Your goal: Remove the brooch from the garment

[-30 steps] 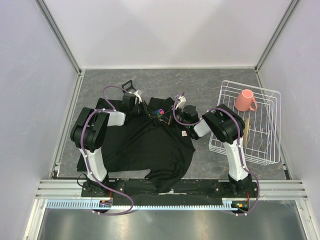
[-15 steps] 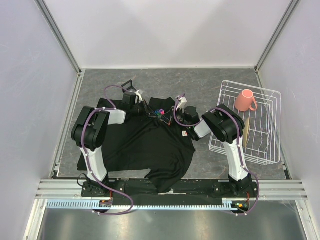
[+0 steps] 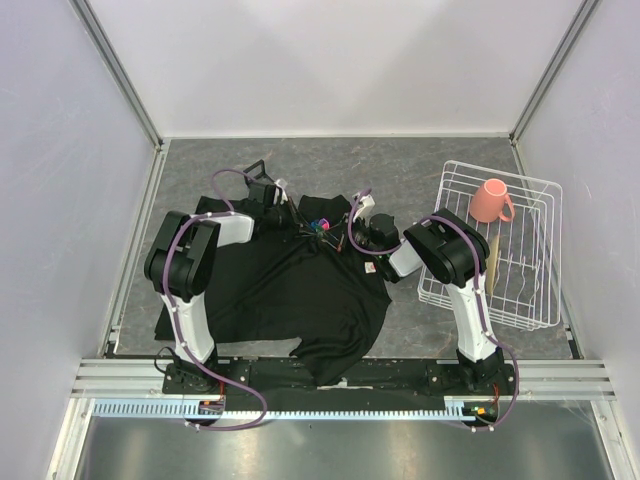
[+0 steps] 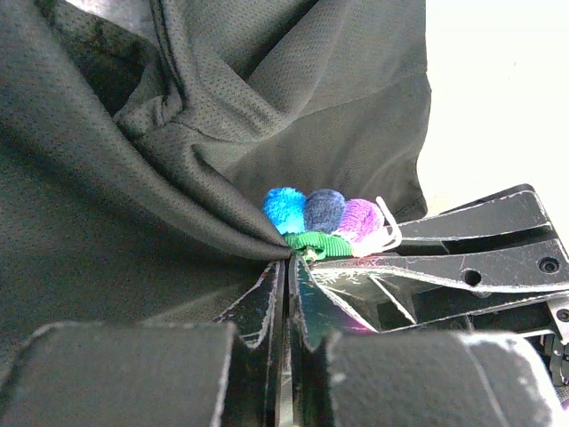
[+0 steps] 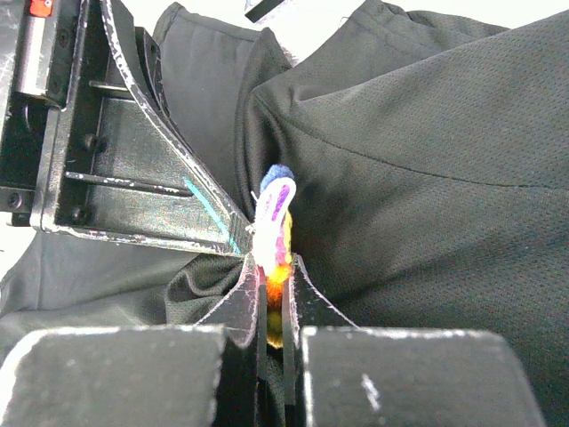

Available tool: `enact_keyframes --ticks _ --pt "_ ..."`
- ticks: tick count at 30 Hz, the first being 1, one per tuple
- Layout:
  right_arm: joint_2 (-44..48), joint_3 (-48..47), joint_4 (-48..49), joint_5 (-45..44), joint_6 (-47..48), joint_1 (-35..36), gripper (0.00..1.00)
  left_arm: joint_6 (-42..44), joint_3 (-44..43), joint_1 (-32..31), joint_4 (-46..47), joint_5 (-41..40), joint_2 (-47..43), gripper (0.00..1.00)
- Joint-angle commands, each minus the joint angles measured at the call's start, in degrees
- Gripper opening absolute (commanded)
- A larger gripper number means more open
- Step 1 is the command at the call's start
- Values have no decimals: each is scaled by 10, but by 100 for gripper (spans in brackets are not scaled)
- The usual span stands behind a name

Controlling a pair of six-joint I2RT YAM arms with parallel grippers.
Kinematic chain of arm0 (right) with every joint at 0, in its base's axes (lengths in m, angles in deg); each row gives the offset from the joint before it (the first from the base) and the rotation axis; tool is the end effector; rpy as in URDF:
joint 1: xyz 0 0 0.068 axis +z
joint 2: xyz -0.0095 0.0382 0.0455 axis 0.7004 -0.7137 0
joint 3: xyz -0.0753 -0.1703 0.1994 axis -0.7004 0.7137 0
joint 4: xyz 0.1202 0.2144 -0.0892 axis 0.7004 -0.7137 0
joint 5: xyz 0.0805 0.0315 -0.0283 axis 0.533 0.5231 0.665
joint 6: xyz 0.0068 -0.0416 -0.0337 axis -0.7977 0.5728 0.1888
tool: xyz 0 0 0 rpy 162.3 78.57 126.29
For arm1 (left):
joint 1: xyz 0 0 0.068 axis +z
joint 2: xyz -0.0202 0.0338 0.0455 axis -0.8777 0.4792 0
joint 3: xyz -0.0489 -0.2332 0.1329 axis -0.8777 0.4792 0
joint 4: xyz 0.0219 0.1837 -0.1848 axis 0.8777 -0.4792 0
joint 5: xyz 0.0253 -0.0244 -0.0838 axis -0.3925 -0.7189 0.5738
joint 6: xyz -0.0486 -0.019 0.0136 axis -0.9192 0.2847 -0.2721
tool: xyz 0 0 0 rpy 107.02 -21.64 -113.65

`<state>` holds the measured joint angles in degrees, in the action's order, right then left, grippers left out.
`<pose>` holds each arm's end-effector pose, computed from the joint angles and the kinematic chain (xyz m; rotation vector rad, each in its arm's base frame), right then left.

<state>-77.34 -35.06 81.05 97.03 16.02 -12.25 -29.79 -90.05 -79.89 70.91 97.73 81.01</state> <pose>0.3287 0.2227 0.0835 -0.2573 1.8611 1.1628 0.3635 -0.1389 0.1292 -0.3053 2.4975 -1.0530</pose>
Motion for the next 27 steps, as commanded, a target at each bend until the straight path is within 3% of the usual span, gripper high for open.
enact_keyframes --ticks 1,3,5,8,11,20,27 --pt "35 -4 100 100 -6 31 0 25 -16 -6 -25 -91 46 7" --pt "38 -14 70 90 -4 31 4 25 -13 -6 -20 -89 45 8" --pt "42 -17 26 65 -1 31 22 25 -11 -6 -18 -89 44 9" --pt "48 -22 -28 36 8 31 35 25 -8 -5 -14 -89 44 9" --pt "48 -22 -47 17 9 30 41 23 -5 -5 -9 -87 43 9" --pt "42 -41 -82 -7 11 22 39 30 9 -8 18 -72 30 11" --pt "47 -50 -107 -23 7 4 47 32 21 -11 29 -73 22 14"
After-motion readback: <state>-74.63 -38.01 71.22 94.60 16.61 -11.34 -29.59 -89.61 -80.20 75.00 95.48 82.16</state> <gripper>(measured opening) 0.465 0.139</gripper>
